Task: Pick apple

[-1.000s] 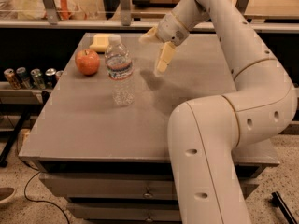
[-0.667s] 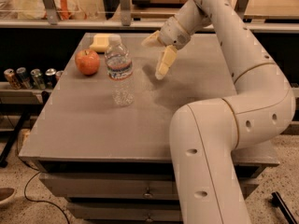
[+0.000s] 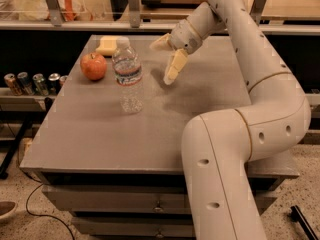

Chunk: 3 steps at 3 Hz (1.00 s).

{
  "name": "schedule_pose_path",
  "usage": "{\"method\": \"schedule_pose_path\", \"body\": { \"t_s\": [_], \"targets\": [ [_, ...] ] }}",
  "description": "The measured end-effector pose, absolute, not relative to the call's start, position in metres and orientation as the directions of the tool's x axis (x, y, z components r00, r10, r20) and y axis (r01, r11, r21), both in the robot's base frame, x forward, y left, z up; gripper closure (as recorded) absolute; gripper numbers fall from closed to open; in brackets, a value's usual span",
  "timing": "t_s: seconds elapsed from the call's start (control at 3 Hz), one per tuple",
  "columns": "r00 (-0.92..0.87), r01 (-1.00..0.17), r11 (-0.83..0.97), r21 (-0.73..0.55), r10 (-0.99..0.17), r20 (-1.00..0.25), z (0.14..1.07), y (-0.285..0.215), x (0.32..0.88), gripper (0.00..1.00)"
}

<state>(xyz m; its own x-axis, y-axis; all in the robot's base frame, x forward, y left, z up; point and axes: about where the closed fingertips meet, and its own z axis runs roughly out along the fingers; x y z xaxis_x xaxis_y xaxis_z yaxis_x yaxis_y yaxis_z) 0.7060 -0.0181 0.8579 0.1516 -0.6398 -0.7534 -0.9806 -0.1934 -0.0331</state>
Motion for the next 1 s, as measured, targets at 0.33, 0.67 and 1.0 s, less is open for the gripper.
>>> {"method": "schedule_pose_path", "body": {
  "t_s": [0.33,0.67,1.0],
  "targets": [
    [0.146,-0.979,-0.2,-0.028,-0.607,-0.781,0.861,-0.011,0.705,0.0],
    [0.147,-0.979,-0.2,-0.033,-0.591,-0.793,0.868,-0.009,0.704,0.0],
    [0.161,-0.978,-0.205,-0.045,-0.591,-0.791,0.875,-0.004,0.703,0.0]
  ]
}}
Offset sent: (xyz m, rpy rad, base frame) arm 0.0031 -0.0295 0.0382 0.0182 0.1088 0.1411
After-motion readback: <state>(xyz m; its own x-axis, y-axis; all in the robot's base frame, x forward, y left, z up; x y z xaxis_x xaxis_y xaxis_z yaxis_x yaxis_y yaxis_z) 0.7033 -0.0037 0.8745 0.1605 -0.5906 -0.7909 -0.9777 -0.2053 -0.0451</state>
